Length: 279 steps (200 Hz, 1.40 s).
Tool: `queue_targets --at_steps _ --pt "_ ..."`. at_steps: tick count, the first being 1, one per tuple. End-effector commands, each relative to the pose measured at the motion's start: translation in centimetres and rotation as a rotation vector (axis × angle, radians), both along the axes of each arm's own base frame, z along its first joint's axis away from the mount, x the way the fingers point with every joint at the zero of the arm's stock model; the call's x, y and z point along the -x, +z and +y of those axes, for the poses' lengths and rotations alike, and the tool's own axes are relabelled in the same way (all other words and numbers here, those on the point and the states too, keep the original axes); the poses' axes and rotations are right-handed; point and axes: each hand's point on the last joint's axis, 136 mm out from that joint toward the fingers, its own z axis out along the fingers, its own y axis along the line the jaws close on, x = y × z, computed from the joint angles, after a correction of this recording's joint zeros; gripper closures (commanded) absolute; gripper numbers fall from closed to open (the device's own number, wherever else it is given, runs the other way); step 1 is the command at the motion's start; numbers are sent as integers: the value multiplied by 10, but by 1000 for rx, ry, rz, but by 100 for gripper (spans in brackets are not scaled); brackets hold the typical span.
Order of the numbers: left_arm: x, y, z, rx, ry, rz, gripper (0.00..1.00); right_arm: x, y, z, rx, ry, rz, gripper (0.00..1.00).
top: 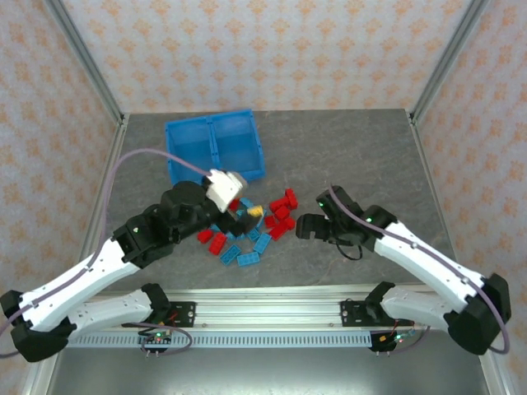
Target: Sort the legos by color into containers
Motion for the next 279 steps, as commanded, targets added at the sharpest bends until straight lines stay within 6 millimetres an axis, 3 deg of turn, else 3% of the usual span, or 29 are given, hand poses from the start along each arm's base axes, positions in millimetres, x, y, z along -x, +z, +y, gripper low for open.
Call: queue_targets --at_steps 1,15,36,77,97,144,177,235,279 --pt "30 -42 24 -304 -216 -99 1 -28 2 24 -20 39 -73 1" --pt "20 -59 30 -367 -209 -207 1 -39 -11 35 -6 63 -54 0" --pt "12 -82 35 -410 -197 -302 1 -57 -29 43 30 51 -63 8" --pt "12 -93 46 -392 -146 -302 0 -79 -57 56 77 53 -50 26" --pt "17 -93 48 -378 -156 -286 1 -85 -72 50 136 14 -30 35" --pt "24 -104 43 -388 -208 -256 0 -82 -88 40 156 -47 -14 53" --pt "23 -104 44 -389 -204 -257 0 -75 -90 25 180 -98 -21 65" --pt "21 -107 44 -401 -198 -260 1 -69 -87 -3 193 -181 -48 71" --pt "18 -108 46 -413 -184 -267 1 -69 -59 -9 130 -215 -117 76"
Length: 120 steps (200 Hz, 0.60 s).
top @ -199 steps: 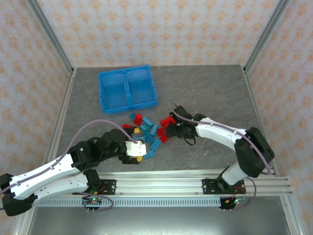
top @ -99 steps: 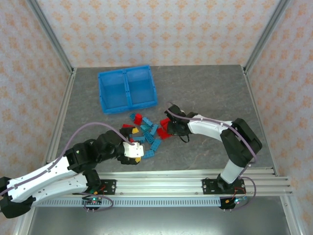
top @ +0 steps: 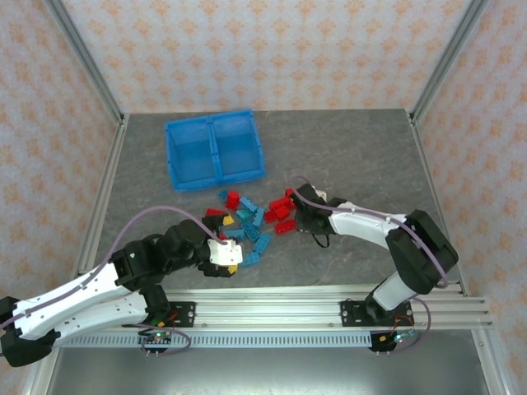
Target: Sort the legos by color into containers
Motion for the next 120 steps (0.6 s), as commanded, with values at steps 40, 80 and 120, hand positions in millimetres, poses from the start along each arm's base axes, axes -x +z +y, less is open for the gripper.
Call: queue_targets --at_steps 40,80,120 --pt "-8 12 5 29 33 -78 1 -6 91 9 -80 41 -223 79" --pt "-29 38 27 92 190 -218 1 -21 182 86 -163 244 -370 79" --pt "-44 64 51 184 354 -329 1 -90 209 160 -130 324 -439 78"
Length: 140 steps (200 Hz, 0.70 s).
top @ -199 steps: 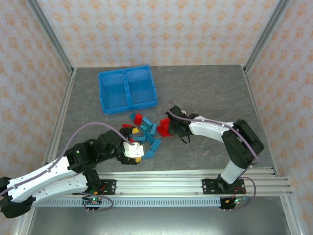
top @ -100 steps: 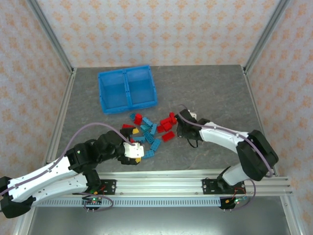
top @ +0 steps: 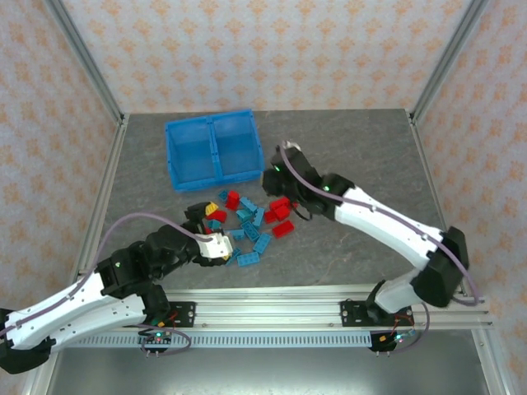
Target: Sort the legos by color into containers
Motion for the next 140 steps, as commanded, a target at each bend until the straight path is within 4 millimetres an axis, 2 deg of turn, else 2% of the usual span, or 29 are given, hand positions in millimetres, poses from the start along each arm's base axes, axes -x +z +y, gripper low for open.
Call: queue_targets --at_steps 1,3,13,27,31,39,42,50,56,65,86,100,116,140 --pt "-17 23 19 79 145 -97 1 -41 -11 28 106 27 -29 78" --pt "-17 24 20 84 149 -101 1 -45 -8 30 101 27 -33 78" --pt "-21 25 24 93 172 -115 0 -70 -18 44 110 20 -15 78" --pt "-26 25 29 84 209 -130 1 -105 -35 54 136 -14 17 78" --pt "-28 24 30 73 221 -135 1 -115 -35 56 134 -23 13 78" --pt "-31 22 33 54 241 -139 1 -132 -52 61 167 -34 35 78" --pt "-32 22 33 53 250 -140 1 -137 -53 62 170 -36 35 78" --pt "-34 24 35 51 268 -142 1 -150 -74 67 205 -32 65 78" --pt "-35 24 35 53 273 -140 1 -157 -73 73 204 -23 62 78" --pt "-37 24 35 59 277 -138 1 -168 -93 79 223 -15 83 78" --pt "-38 26 36 88 279 -134 1 -181 -130 90 202 -7 131 77" --pt "-40 28 38 99 286 -133 1 -183 -145 97 179 8 149 75" --pt "-41 27 39 106 290 -130 1 -182 -153 104 154 29 157 71" --pt "-42 23 36 99 276 -122 1 -182 -146 104 159 35 149 57"
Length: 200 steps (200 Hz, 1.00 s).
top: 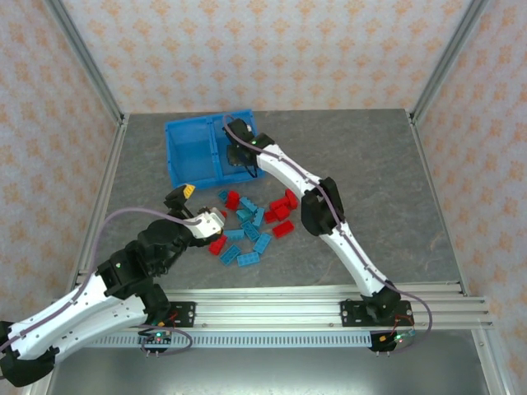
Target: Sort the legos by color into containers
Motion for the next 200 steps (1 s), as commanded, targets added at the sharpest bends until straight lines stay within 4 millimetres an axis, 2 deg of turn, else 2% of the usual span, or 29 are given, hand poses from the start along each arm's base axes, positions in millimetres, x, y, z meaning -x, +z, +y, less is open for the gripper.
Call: queue_targets --at_steps 1,27,44,59,78,80,83,93,95,99,101,109,112,133,135,139,142,145,161,169,179,200 --pt "-3 3 -3 40 -5 -10 1 1 38 10 -49 22 -43 57" --pt "-3 -1 -5 30 -10 -3 1 5 71 2 -56 11 -73 54" --pt "-3 -2 -5 35 -13 -3 1 12 110 -6 -73 5 -110 55" --pt "-3 -3 -4 40 -6 -6 1 25 141 -21 -73 -4 -119 55" --pt "-4 -7 -3 29 2 -6 1 59 168 -42 -81 16 -92 53" --pt "-4 -8 -3 26 1 -6 1 62 176 -44 -94 21 -99 53" --pt "-4 -9 -4 23 -1 -4 1 69 171 -47 -91 29 -80 52" --pt "-4 -13 -3 3 0 0 1 96 181 -59 -131 64 -67 48" --pt "-4 -14 -3 2 0 2 1 101 188 -61 -147 69 -74 47" --pt "-4 -15 -3 -4 1 3 1 113 185 -66 -157 80 -62 45" --pt "-4 -15 -3 -6 2 4 1 118 192 -68 -174 87 -72 44" --pt "-4 -17 -2 -15 8 10 1 143 187 -81 -192 99 -56 42" --pt "-5 -19 -1 -17 10 14 1 151 194 -85 -212 103 -66 41" --pt "-7 -28 -5 -14 12 56 0 212 180 -126 -232 107 -65 33" --pt "-8 -30 -6 -9 11 65 0 216 184 -129 -240 107 -74 32" --pt "-9 -32 -8 -2 9 82 0 225 174 -137 -231 103 -60 30" --pt "-9 -33 -10 9 9 99 0 232 177 -144 -240 97 -69 29" --pt "-11 -35 -12 18 11 118 0 239 172 -150 -236 94 -61 29" --pt "-18 -36 -24 90 56 245 0 270 161 -180 -245 64 -37 23" --pt "-23 -29 -31 137 95 312 0 284 153 -191 -248 54 -15 20" --pt "-29 -24 -38 195 158 398 0 299 147 -201 -267 47 12 15" --pt "-33 -28 -49 248 232 558 0 326 125 -217 -299 20 82 8"
